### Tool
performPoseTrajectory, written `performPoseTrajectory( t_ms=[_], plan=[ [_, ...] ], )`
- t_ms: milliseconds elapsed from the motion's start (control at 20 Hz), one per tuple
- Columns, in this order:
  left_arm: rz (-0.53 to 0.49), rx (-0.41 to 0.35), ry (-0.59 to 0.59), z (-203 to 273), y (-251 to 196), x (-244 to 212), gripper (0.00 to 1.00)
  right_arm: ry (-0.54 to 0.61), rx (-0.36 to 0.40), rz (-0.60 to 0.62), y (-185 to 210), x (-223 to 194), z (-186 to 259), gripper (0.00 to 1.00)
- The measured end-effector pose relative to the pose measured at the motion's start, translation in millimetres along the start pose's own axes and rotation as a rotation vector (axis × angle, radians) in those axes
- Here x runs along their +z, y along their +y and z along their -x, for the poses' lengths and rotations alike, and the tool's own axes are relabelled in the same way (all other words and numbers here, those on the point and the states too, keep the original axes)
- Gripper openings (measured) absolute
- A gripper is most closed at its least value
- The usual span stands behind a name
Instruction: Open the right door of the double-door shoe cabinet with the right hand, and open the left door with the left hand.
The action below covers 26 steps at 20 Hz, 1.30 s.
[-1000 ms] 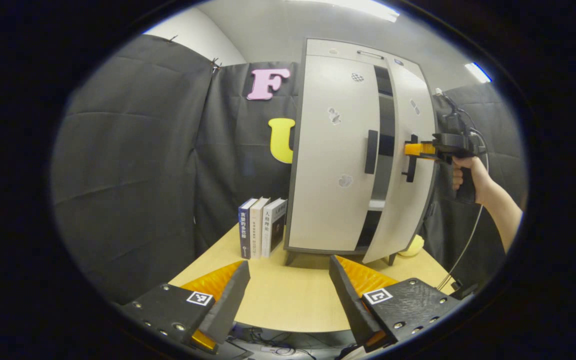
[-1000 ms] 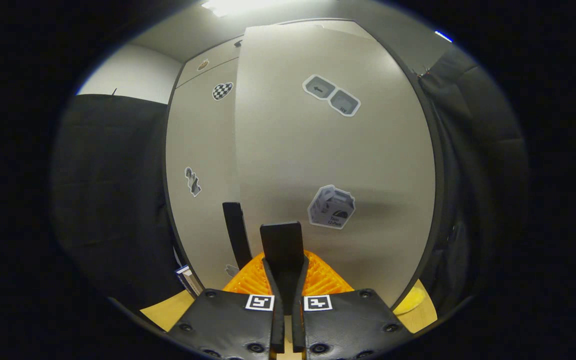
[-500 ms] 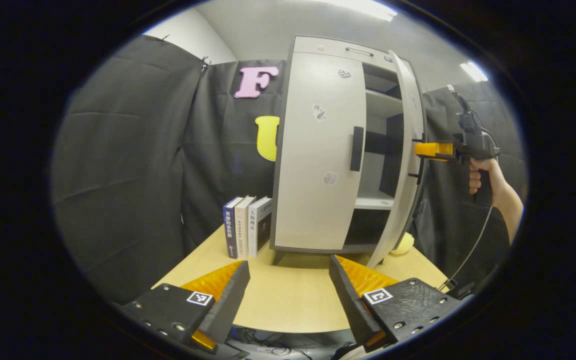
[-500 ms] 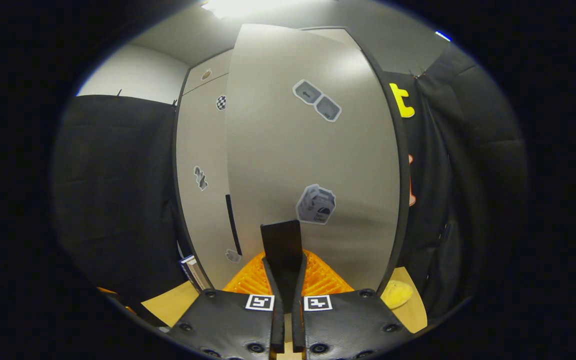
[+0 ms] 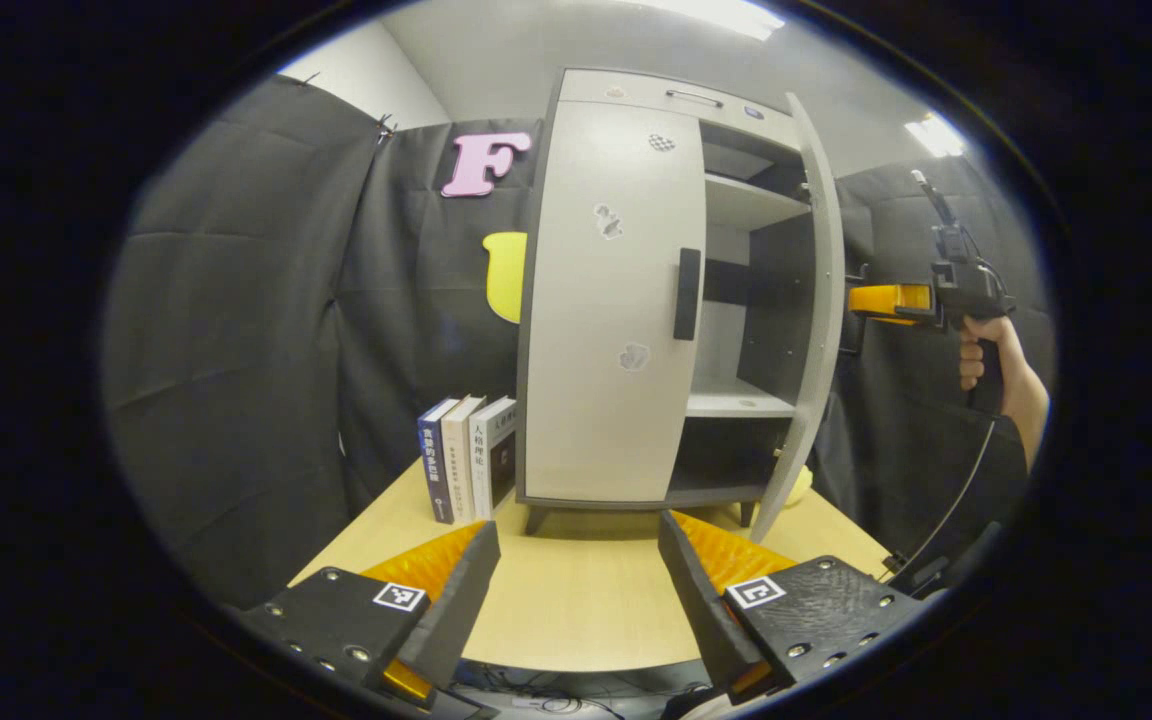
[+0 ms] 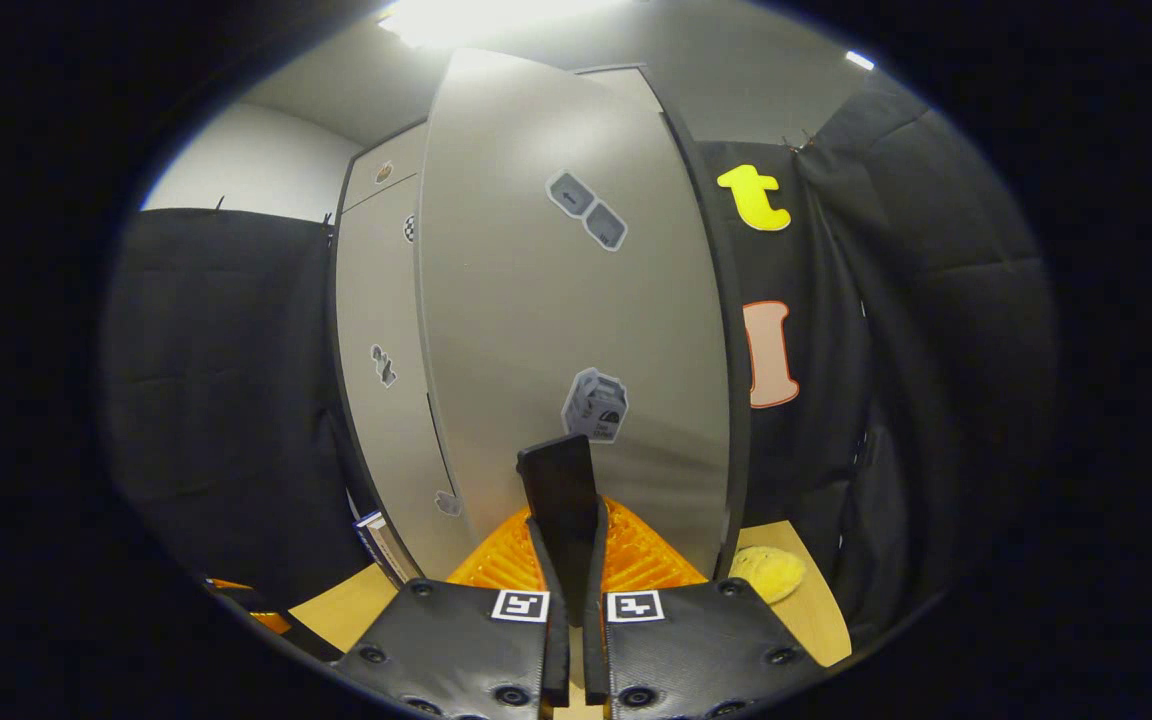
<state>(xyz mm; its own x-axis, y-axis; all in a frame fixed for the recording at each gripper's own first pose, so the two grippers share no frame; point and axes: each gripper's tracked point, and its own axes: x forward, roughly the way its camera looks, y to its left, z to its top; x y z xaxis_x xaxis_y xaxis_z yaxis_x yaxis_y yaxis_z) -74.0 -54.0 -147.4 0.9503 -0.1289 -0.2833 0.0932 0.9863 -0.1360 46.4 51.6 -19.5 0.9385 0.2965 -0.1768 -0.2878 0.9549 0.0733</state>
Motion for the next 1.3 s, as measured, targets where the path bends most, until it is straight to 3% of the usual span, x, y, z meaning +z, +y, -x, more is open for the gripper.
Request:
performPoseTrajectory(
  t_ms=[700, 1100, 1300],
  plan=[
    [0.024, 0.028, 0.046, -18.7, 20.9, -23.0, 0.93, -0.014, -0.083, -0.077, -53.0, 2.2, 40.2, 0.05],
    [0.103, -0.017, 0.066, -37.2, 19.4, -26.4, 0.94, -0.066, -0.188, -0.140, -124.4, 11.8, 58.4, 0.06],
    [0.140, -0.026, 0.082, -41.0, 19.0, -29.7, 0.94, -0.063, -0.123, -0.098, -133.6, 12.9, 65.5, 0.06]
  ],
)
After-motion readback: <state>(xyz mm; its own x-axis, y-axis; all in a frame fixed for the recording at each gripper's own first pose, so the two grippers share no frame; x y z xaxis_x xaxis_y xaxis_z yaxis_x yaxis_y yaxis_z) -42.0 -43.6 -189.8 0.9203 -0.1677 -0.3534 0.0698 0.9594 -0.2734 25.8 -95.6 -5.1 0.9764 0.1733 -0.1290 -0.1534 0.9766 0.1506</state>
